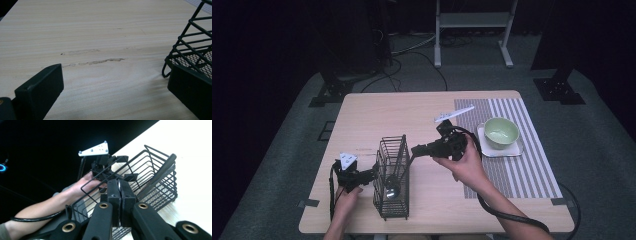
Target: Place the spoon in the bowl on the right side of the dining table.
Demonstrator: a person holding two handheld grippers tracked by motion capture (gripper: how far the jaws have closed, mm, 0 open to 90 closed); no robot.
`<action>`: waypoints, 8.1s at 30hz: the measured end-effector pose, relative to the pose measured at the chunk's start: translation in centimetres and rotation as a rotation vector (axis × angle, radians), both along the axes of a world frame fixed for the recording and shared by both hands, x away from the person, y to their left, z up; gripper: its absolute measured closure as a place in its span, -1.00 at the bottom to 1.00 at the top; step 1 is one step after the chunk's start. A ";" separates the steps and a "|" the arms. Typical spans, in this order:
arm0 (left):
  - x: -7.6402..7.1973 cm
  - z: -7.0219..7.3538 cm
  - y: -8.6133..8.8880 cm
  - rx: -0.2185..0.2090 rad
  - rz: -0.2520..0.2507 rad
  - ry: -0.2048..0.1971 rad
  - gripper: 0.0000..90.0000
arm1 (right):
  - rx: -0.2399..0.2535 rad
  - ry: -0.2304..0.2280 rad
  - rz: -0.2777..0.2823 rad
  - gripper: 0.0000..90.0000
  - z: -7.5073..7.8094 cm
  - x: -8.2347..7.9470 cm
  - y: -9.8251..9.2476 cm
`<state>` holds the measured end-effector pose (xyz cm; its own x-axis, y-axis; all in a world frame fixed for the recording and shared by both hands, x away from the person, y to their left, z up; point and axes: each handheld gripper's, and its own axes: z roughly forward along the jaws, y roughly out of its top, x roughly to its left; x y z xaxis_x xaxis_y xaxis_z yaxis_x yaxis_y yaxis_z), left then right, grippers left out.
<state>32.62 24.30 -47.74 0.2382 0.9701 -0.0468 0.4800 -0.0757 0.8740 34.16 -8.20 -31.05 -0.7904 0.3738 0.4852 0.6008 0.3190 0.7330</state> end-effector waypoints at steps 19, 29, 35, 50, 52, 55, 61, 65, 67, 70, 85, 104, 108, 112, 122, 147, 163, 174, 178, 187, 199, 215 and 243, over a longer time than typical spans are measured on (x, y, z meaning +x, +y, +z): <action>0.0 0.0 -0.1 0.009 0.000 0.000 -1.00 | 0.049 0.014 -0.019 0.97 1.5 -0.1 -2.0; 0.0 0.0 -0.1 0.013 -0.002 -0.001 -1.00 | 0.070 0.019 -0.031 0.97 2.0 -0.1 -3.2; 0.0 0.0 -0.1 0.013 -0.002 0.001 -1.00 | 0.078 0.017 -0.048 0.97 2.0 -0.2 -3.9; 0.0 0.0 -0.2 0.017 -0.002 0.001 -1.00 | 0.101 0.027 -0.071 0.97 2.2 -0.2 -5.5; 0.0 0.0 -0.2 0.017 -0.003 0.002 -1.00 | 0.099 0.024 -0.072 0.97 2.3 -0.3 -5.7; 0.0 0.0 -0.2 0.018 -0.003 0.003 -1.00 | 0.096 0.021 -0.077 0.97 2.3 -0.3 -5.9; 0.0 0.0 -0.2 0.018 -0.002 0.000 -1.00 | 0.104 0.027 -0.090 0.97 2.3 -0.3 -6.6; 0.0 0.0 -0.2 0.019 -0.001 0.001 -1.00 | 0.105 0.030 -0.101 0.97 2.2 -0.3 -7.2; 0.0 0.0 -0.2 0.018 -0.001 0.001 -1.00 | 0.108 0.031 -0.105 0.97 2.1 -0.3 -7.5; 0.0 0.0 -0.2 0.018 -0.001 0.001 -1.00 | 0.109 0.030 -0.111 0.97 2.0 -0.3 -7.8; 0.0 0.0 -0.2 0.018 -0.002 0.002 -1.00 | 0.098 0.061 -0.147 0.97 0.2 0.1 -9.3; 0.0 0.0 -0.3 0.027 -0.006 -0.002 -1.00 | 0.087 0.083 -0.186 0.97 -1.5 0.6 -11.0; 0.0 0.0 -0.3 0.024 -0.004 0.000 -1.00 | 0.088 0.088 -0.194 0.97 -1.8 0.7 -11.2; 0.0 0.0 -0.2 0.022 -0.002 0.001 -1.00 | 0.077 0.095 -0.206 0.97 -2.3 0.8 -11.5; 0.0 0.0 -0.3 0.020 -0.002 0.002 -1.00 | 0.075 0.106 -0.225 0.97 -3.1 1.2 -12.2; 0.0 0.0 -0.3 0.023 -0.001 -0.001 -1.00 | 0.065 0.123 -0.288 0.97 -4.3 2.2 -14.0; 0.0 0.0 -0.3 0.025 -0.001 -0.003 -1.00 | 0.071 0.136 -0.340 0.97 -5.0 2.6 -15.7; 0.0 0.0 -0.3 0.026 0.001 -0.003 -1.00 | 0.077 0.142 -0.378 0.97 -5.4 2.8 -17.0; 0.0 0.0 -0.3 0.025 0.003 -0.002 -1.00 | 0.076 0.144 -0.390 0.97 -5.5 2.9 -17.4; 0.0 0.0 -0.3 0.024 0.003 -0.001 -1.00 | 0.075 0.142 -0.411 0.97 -5.6 3.1 -18.1; 0.0 0.0 -0.2 0.023 0.005 -0.001 -1.00 | 0.076 0.138 -0.456 0.97 -5.4 3.2 -19.5; 0.0 0.0 -0.3 0.024 0.005 -0.001 -1.00 | 0.088 0.142 -0.527 0.97 -5.5 3.5 -21.8; 0.0 0.0 -0.3 0.028 0.006 -0.003 -1.00 | 0.098 0.140 -0.609 0.97 -5.2 3.7 -24.7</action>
